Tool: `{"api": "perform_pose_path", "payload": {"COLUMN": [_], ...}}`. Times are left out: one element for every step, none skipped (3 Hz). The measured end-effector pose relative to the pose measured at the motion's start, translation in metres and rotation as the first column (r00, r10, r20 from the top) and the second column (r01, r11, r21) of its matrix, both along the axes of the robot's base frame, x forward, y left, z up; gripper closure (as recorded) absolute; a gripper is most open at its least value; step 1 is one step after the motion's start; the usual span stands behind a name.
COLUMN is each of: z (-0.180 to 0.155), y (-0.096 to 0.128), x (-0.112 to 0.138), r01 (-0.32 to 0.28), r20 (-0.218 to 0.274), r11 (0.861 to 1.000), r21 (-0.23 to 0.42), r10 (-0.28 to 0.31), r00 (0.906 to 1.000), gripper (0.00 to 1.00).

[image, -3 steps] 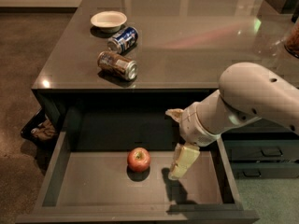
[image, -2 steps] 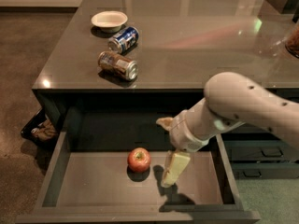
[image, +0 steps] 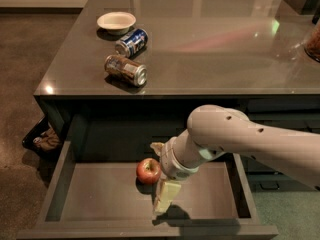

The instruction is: Pick apple from top drawer and place on counter

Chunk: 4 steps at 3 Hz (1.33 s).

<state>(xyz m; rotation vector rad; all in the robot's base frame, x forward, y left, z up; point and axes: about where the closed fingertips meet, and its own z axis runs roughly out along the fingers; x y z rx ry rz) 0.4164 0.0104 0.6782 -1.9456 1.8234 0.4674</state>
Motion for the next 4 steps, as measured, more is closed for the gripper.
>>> {"api": "perform_pose_path", "payload": {"z": [0.001,-0.03,-0.03,-0.046], "y": [-0.001,0.041,0.041,0.051], "x": [-0.002,0.019,0.019,0.025], "r01": [-0.01,-0.044,-0.044,-0.051], "r20": [-0.004,0.021,0.021,0.023], "r11": [1.0,0.999,0.999,0.998], "r21": [-0.003,0.023,0.023,-0.039], "r10": [0.01,0.044,0.044,0.052], "r00": [0.9999,0.9988,0.9988,0.9984], "gripper": [0.0,0.0,0.0,0.0]}}
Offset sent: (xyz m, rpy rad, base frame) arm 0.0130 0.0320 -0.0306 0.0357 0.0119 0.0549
